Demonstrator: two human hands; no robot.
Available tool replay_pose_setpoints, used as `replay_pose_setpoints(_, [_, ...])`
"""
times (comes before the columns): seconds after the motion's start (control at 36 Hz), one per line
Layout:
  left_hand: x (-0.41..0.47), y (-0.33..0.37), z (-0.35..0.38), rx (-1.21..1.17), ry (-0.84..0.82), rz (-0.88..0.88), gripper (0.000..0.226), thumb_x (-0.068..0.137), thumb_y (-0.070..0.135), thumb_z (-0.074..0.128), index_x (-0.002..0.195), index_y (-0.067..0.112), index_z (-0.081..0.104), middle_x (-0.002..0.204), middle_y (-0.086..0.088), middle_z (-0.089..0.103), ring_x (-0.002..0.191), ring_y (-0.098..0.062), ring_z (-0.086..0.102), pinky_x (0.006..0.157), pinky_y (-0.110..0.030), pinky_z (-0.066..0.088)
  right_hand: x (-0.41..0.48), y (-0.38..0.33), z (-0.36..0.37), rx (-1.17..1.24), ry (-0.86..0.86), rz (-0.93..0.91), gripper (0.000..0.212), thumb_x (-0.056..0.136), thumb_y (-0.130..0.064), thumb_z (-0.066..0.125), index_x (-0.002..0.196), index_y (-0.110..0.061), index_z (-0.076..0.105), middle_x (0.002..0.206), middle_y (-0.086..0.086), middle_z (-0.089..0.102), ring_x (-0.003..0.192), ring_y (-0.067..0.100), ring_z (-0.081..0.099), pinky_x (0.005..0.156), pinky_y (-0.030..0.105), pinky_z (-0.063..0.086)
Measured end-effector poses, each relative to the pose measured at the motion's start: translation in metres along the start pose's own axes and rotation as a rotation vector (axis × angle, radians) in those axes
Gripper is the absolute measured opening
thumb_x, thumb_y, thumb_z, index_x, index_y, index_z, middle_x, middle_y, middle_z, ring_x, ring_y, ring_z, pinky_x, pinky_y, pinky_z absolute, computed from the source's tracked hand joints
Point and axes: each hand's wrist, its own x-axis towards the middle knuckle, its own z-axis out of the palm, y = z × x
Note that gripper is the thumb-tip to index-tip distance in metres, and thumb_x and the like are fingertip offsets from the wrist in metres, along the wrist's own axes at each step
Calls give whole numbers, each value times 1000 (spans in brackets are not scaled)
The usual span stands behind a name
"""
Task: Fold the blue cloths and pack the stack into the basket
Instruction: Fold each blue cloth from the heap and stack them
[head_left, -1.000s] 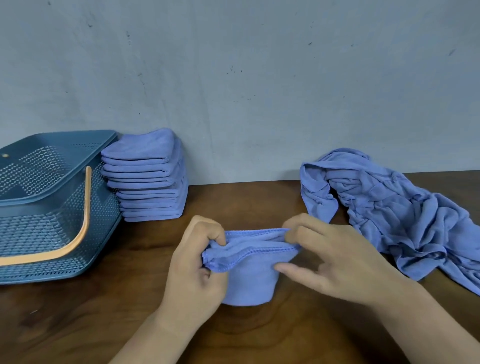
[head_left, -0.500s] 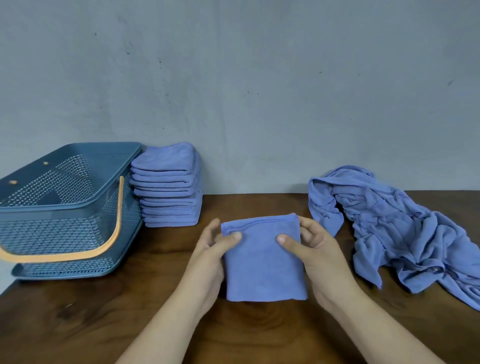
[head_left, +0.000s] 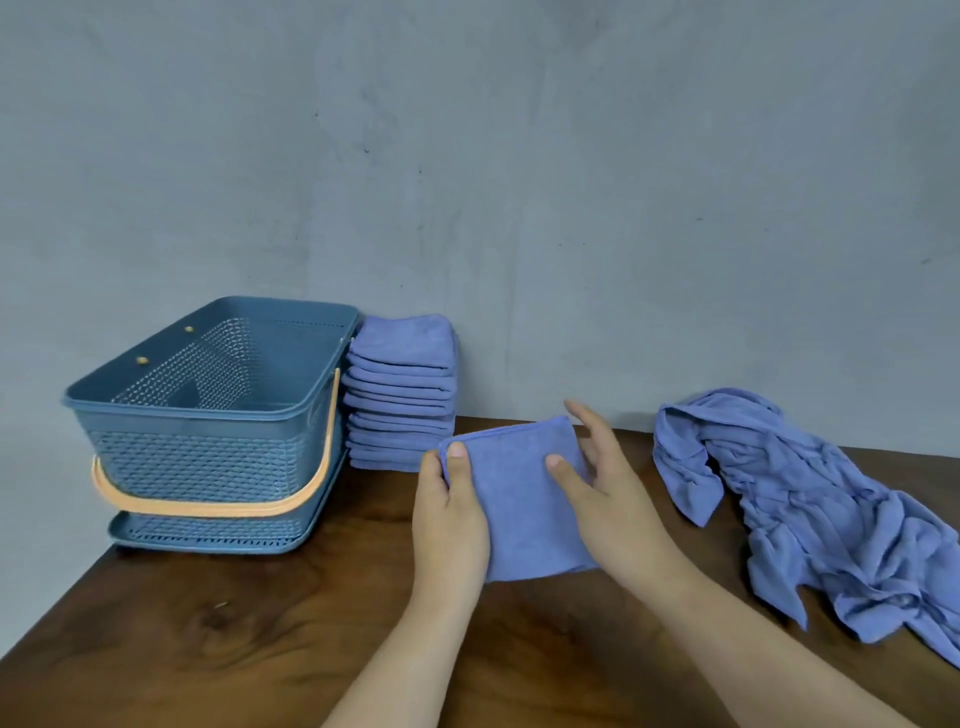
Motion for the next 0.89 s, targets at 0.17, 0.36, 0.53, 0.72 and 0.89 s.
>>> replay_pose_setpoints(0.17, [17, -6, -18, -64, 165, 29, 37, 112, 45, 39, 94, 21, 61, 90, 7, 70, 81, 4, 62, 65, -12, 42, 26, -35, 20, -265, -86, -247, 47, 108, -35, 58, 148, -54, 42, 127, -27, 64, 119, 1, 62, 102, 36, 51])
replay_pose_setpoints(0.36, [43, -11, -41, -262, 266, 37, 27, 114, 36, 40, 108, 20, 60, 82, 9, 70, 64, -14, 66, 55, -31, 54, 85, -98, 46, -466, -262, -606, 39, 108, -19, 59, 145, -32, 56, 143, -21, 58, 132, -3, 54, 110, 23, 43])
replay_pose_setpoints(0.53, [59, -30, -41, -191, 150, -47, 15, 112, 34, 46, 115, 30, 60, 93, 6, 73, 73, -19, 70, 56, -35, 59, 153, -148, 67, -173, -318, -586, 42, 106, -17, 63, 145, -31, 53, 137, -14, 61, 125, 12, 60, 104, 32, 51])
replay_pose_setpoints(0.72, [59, -41, -30, -118, 3, -82, 16, 112, 39, 43, 113, 37, 59, 93, 11, 72, 75, -16, 72, 63, -42, 62, 236, -130, 101, 326, -40, -185, 41, 105, -15, 62, 141, -32, 50, 105, 12, 71, 87, 19, 72, 77, 36, 60])
replay_pose_setpoints(0.89, [63, -48, -24, -114, 4, -139, 17, 112, 40, 43, 112, 39, 59, 92, 10, 73, 74, -16, 72, 61, -37, 60, 267, -45, 139, 155, -178, 292, 31, 100, -7, 59, 131, -4, 63, 114, 18, 73, 97, 29, 73, 74, 36, 63])
